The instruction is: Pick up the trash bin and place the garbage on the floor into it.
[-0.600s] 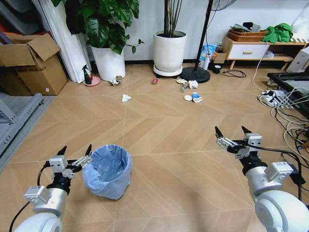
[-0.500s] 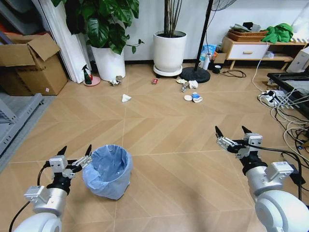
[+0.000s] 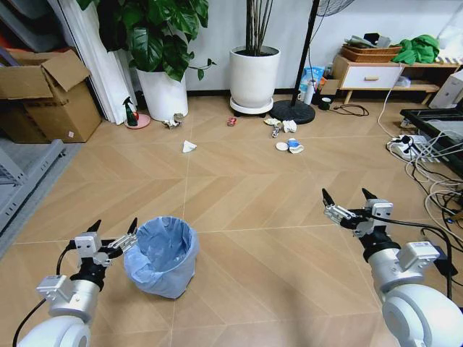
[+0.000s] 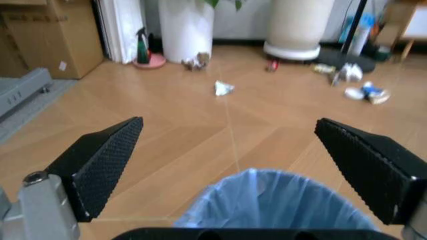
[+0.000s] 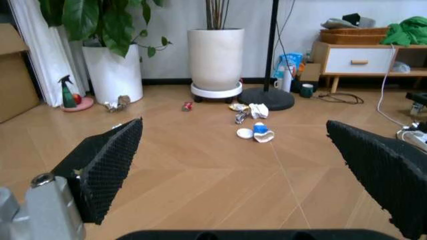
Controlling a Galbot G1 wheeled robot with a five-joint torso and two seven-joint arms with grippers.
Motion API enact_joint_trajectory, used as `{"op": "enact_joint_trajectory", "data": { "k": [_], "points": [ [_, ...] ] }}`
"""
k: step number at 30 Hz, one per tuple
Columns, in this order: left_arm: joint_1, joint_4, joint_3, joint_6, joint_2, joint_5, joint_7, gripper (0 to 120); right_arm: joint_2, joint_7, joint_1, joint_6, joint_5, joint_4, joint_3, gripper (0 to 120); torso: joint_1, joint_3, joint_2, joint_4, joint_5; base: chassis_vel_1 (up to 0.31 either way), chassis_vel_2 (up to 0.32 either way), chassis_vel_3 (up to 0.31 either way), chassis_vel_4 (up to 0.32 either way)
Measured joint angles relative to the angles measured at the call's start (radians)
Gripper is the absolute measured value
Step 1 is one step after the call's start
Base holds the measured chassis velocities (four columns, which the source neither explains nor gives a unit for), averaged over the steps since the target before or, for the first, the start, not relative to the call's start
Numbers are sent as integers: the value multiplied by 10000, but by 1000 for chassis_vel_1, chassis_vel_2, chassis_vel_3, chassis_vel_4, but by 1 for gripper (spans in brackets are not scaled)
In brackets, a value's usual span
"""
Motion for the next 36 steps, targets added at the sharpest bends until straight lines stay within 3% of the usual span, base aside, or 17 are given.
{"op": "enact_joint_trajectory", "data": {
  "k": [3, 7, 15, 26, 36],
  "points": [
    [-302, 163, -14, 1063, 711, -308, -319, 100, -31, 4, -65, 0, 30, 1, 3, 100, 0, 0, 0, -2, 1, 0, 0, 0, 0],
    [-540, 253, 38, 1868, 1175, -778, -464, 100, -74, 6, -127, 0, 61, 22, 20, 100, 0, 0, 0, -1, -1, 0, 0, 0, 0],
    [-905, 366, 56, 3767, 1628, -1588, -660, 100, -211, 30, -134, -12, 129, -13, -2, 100, 0, 0, 0, 0, -1, 0, 0, 0, 0],
    [-1503, 813, 279, 4604, 1857, -2619, -979, 100, -454, 43, -111, -62, 295, -95, -41, 100, 0, 0, 0, 0, 1, 0, 0, 0, 0],
    [-3149, 2439, 1551, 5047, 2132, -2987, -1260, 100, -563, 70, -139, -83, 341, -118, -53, 100, 0, 1, 0, -2, 0, 0, 0, 0, 0]
  ]
}}
